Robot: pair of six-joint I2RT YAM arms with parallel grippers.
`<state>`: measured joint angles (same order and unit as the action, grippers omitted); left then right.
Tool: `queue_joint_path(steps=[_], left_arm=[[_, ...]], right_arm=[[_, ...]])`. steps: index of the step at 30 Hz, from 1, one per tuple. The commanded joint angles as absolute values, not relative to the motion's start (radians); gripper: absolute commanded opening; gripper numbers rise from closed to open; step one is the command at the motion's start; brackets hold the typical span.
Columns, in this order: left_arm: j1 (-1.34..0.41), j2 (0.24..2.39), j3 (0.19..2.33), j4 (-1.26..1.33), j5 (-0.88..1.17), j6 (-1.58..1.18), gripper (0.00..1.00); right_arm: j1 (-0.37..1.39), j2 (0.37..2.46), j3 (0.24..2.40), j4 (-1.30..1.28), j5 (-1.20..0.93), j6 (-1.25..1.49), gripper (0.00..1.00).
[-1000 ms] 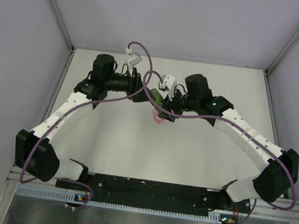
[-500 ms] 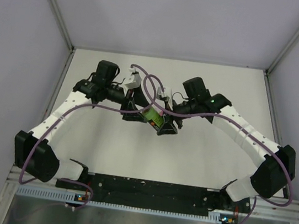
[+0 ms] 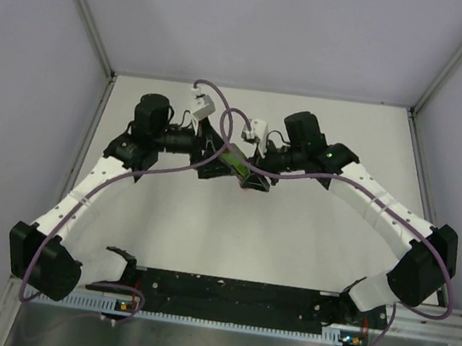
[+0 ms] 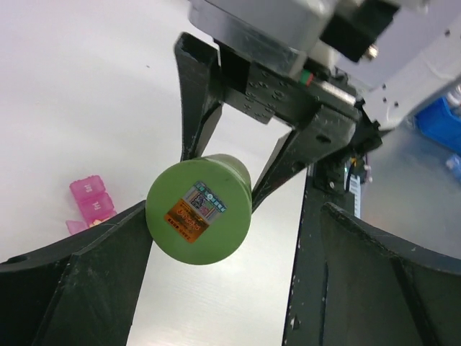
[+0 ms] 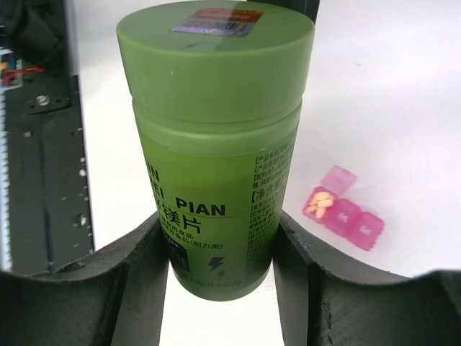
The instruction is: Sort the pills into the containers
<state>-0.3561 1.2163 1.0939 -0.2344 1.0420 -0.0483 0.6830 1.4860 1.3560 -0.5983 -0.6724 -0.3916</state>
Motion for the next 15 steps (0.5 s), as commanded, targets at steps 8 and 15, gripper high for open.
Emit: queue_joint_path(steps=[8,15], left_arm=[[-0.353,1.265,1.213,-0.189,0.672,-0.42,0.89],[-0.353,1.302,1.21,-0.173,0.707,-0.448,0.63]], right_arm=[[0.727,1.431,1.368,-0.433,-0.399,-0.324,0.0],[0.727,1.419,1.351,-0.426,-0.382,-0.324,0.0]])
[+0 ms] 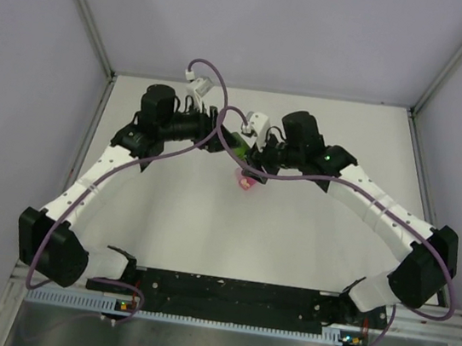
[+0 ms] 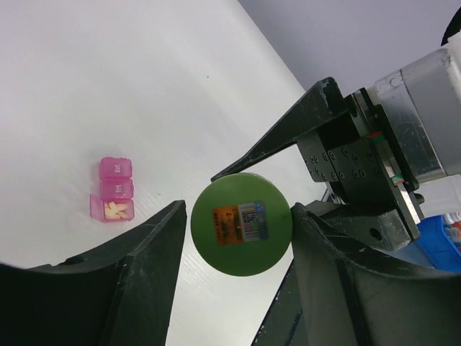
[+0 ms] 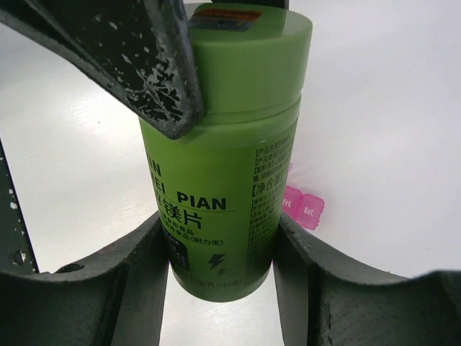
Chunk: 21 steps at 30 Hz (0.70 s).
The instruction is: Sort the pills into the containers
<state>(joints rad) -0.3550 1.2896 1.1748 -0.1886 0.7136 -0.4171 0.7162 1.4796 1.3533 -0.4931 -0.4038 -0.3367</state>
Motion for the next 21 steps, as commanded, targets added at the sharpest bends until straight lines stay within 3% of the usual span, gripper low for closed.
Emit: queue_joint_path(steps=[1,3,9,13,17,21], left_arm=[[-0.351,1.304,1.209,-0.173,0.716,-0.443,0.59],[-0.353,1.305,1.207,-0.172,0.739,-0.427,0.51],[-0.353,1.298,1.189,-0.143,0.908,-0.296,0.07],[-0.351,1.284,1.175,-0.141,1.044,-0.166,0.0],[-0.353,1.282,1.167,-0.144,1.086,-0.123,0.07],[-0.351,1.29,1.169,-0.13,1.056,-0.167,0.55]], right_arm=[[0.727,1.419,1.35,-0.428,-0.38,-0.324,0.0],[0.727,1.417,1.351,-0.428,-0.379,-0.325,0.0],[0.727,1.419,1.333,-0.426,-0.402,-0.325,0.0],[0.718,1.422,1.324,-0.429,-0.466,-0.327,0.0],[0.713,1.425,1.322,-0.431,-0.486,-0.325,0.0],[0.713,1.42,1.318,-0.433,-0.476,-0.33,0.0]])
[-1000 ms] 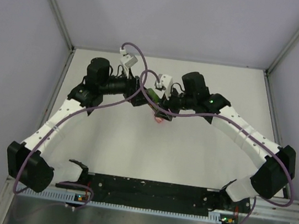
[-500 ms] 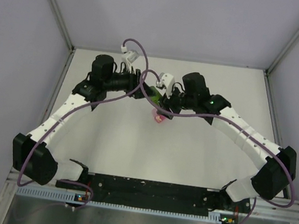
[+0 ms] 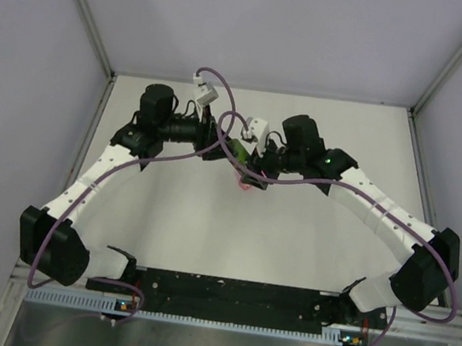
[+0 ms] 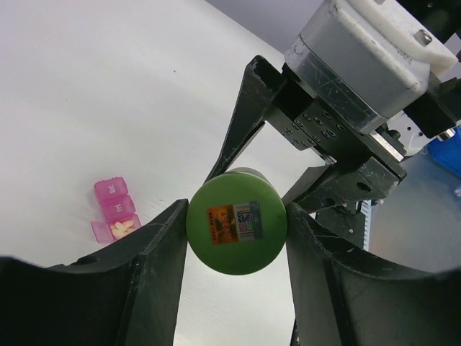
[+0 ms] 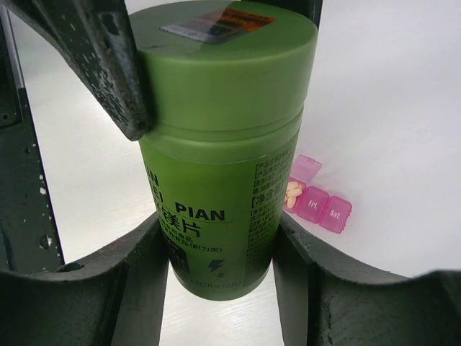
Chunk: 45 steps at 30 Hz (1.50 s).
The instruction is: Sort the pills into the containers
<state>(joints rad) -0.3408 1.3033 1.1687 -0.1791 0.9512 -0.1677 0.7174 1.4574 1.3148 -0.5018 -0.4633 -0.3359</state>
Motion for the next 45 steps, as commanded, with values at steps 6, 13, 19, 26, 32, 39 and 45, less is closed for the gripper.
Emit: queue_joint_path(steps=[6,13,19,26,32,39,45], left_arm=[[-0.351,1.269,1.143,-0.057,1.017,-0.218,0.99],[-0.35,1.284,1.1,-0.029,0.991,-0.222,0.99],[-0.351,1.302,1.068,-0.009,0.986,-0.23,0.95],[-0.353,1.331,1.052,0.075,0.999,-0.291,0.82],[-0.362,1.354,1.052,0.092,1.008,-0.307,0.71],[-0.365,1.381,1.051,0.106,1.04,-0.324,0.08],[-0.361,1.374,1.052,0.097,1.046,-0.318,0.0]], right_arm=[[0.713,1.411,1.298,-0.426,-0.476,-0.339,0.0],[0.713,1.397,1.296,-0.42,-0.477,-0.336,0.0],[0.713,1.393,1.296,-0.419,-0.476,-0.337,0.0],[0.713,1.411,1.293,-0.411,-0.489,-0.33,0.0],[0.713,1.417,1.296,-0.408,-0.489,-0.325,0.0],[0.713,1.419,1.29,-0.406,-0.477,-0.324,0.02],[0.713,1.41,1.282,-0.4,-0.443,-0.316,0.55]])
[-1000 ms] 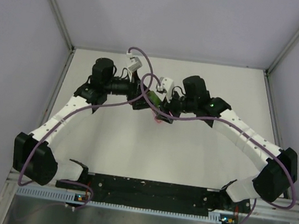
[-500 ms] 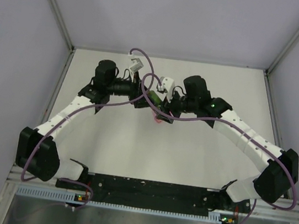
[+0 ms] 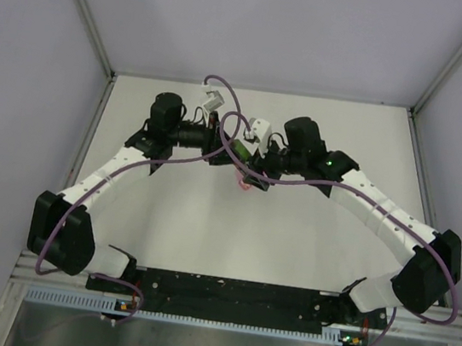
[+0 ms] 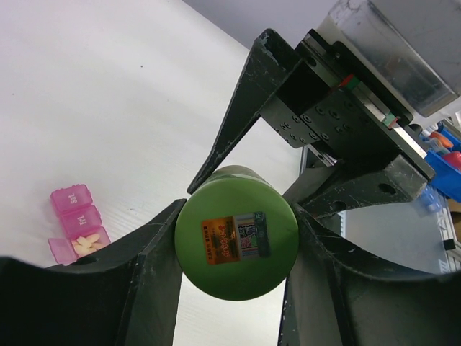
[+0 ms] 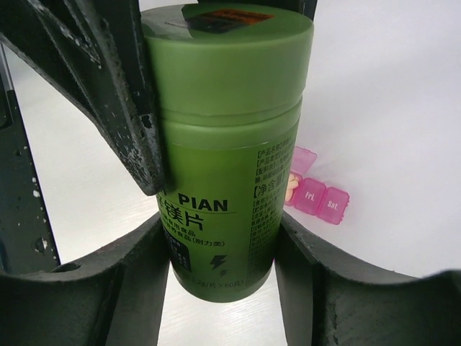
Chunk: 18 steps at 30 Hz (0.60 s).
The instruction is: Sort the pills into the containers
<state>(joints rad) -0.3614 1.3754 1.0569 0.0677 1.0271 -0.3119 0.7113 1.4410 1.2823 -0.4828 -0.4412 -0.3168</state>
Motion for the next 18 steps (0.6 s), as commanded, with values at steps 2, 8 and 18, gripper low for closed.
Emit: queue_joint_path(steps=[2,8,18], left_arm=[[-0.353,1.37,1.055,0.095,1.04,-0.318,0.0],[-0.272,1.356,1.086,0.048,0.996,-0.307,0.0],[-0.21,1.388,1.219,-0.343,0.566,0.055,0.0]], right_arm=[[0.713,1.404,1.275,-0.399,-0.43,-0.316,0.71],[0.696,1.376,1.244,-0.379,-0.394,-0.305,0.87],[0.64,1.333,1.171,-0.319,-0.348,-0.293,0.89]])
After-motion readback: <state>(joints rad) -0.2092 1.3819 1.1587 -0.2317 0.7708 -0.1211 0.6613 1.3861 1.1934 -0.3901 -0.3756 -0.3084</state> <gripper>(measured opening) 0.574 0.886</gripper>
